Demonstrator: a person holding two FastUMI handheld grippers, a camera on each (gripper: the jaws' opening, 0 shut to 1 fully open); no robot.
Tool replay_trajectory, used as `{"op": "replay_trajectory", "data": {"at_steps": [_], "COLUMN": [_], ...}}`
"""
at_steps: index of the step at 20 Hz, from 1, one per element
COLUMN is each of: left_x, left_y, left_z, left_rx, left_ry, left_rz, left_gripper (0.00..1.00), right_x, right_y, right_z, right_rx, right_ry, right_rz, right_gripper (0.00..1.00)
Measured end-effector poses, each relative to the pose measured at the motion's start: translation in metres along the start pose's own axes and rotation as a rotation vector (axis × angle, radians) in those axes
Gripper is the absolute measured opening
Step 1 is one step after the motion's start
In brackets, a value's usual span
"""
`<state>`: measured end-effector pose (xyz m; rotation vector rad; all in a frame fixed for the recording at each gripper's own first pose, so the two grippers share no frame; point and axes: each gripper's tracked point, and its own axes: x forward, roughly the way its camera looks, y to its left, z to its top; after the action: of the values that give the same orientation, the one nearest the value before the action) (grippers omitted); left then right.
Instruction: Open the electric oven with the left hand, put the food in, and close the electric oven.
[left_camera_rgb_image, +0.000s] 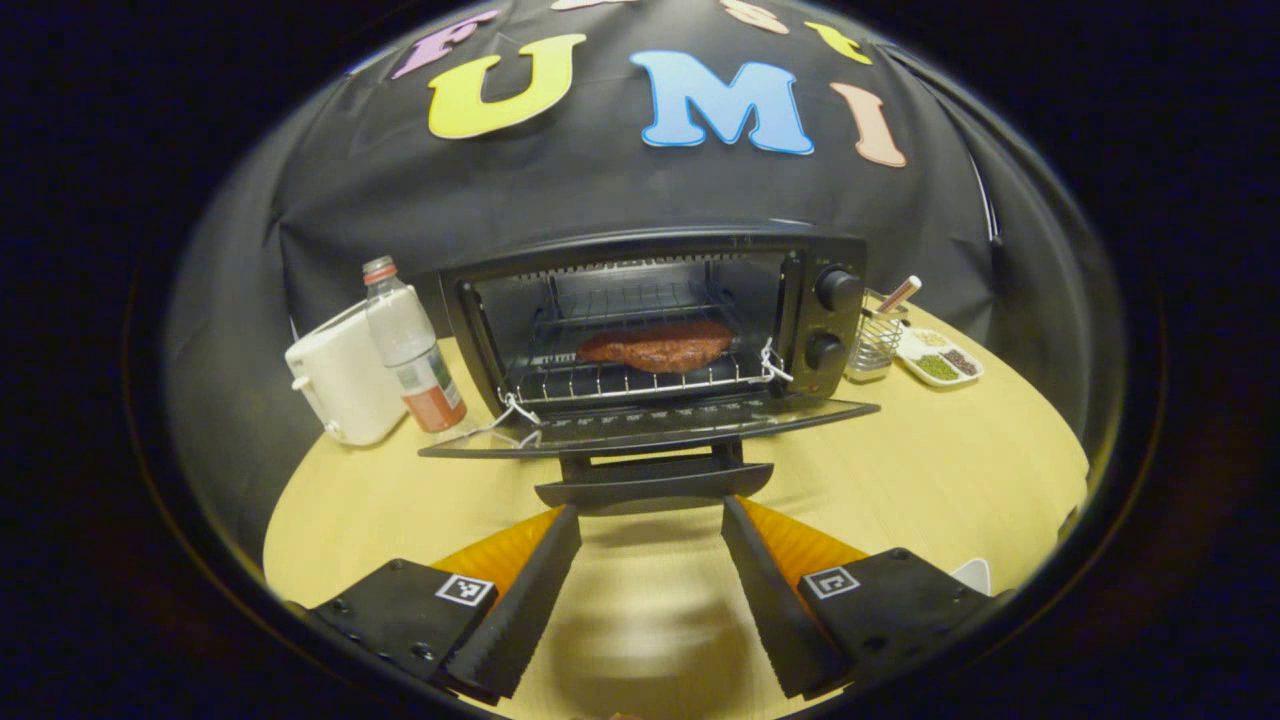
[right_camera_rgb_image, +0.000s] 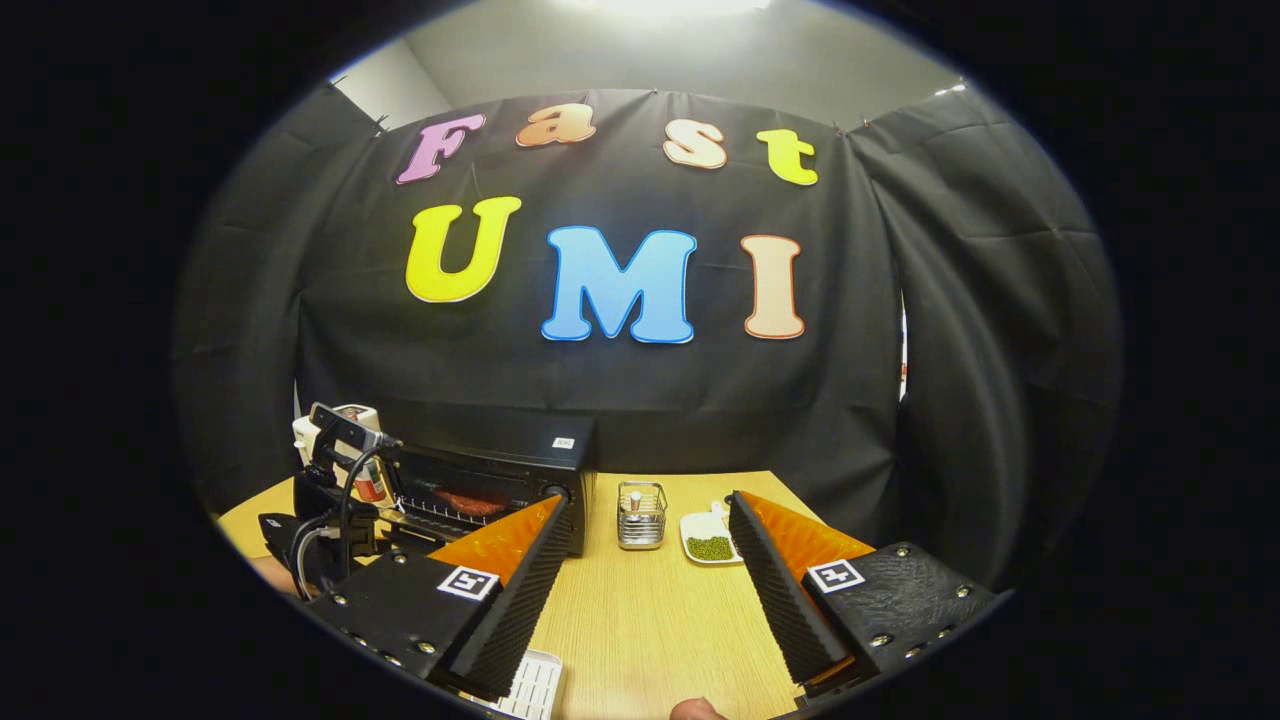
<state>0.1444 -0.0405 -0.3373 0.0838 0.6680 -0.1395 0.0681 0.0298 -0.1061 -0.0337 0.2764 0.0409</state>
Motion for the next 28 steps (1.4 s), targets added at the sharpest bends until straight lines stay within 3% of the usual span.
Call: {"op": "replay_trajectory", "data": {"at_steps": [1,2,3,7,10,16,20,26,28], "left_x": [-0.001,-0.002,-0.003,-0.007,-0.009,0.0,-0.024,-0.098,-0.128], "left_y": [0.0,0.0,0.0,0.002,0.006,0.007,0.001,-0.008,-0.01], "left_z": [0.002,0.004,0.006,0.024,0.046,0.094,0.123,0.174,0.186], "left_rx": [0.001,-0.003,-0.007,0.007,0.007,0.013,-0.018,-0.051,-0.064], "left_ry": [-0.008,-0.013,-0.019,-0.076,-0.143,-0.261,-0.35,-0.482,-0.524], "left_rz": [0.001,0.002,0.002,0.004,0.012,0.0,-0.019,-0.039,-0.023], "left_gripper": [1.0,0.92,0.92,1.0,0.96,1.0,0.96,1.0,0.91], "right_x": [0.0,0.001,0.002,-0.001,-0.001,-0.001,0.002,-0.001,-0.009], "right_y": [0.001,0.0,0.0,-0.003,-0.002,0.0,0.001,-0.011,-0.019], "right_z": [0.0,0.0,0.0,-0.001,-0.001,0.002,0.007,0.024,0.029], "right_rx": [0.0,0.0,0.0,0.001,0.006,0.009,0.029,0.049,0.057], "right_ry": [0.0,-0.001,-0.003,-0.002,0.0,-0.005,-0.027,-0.089,-0.104], "right_rz": [0.002,0.001,0.0,-0.006,-0.011,-0.015,-0.013,0.001,0.025], "right_gripper": [0.96,0.96,0.96,0.96,0.96,0.96,0.96,0.96,0.96]}}
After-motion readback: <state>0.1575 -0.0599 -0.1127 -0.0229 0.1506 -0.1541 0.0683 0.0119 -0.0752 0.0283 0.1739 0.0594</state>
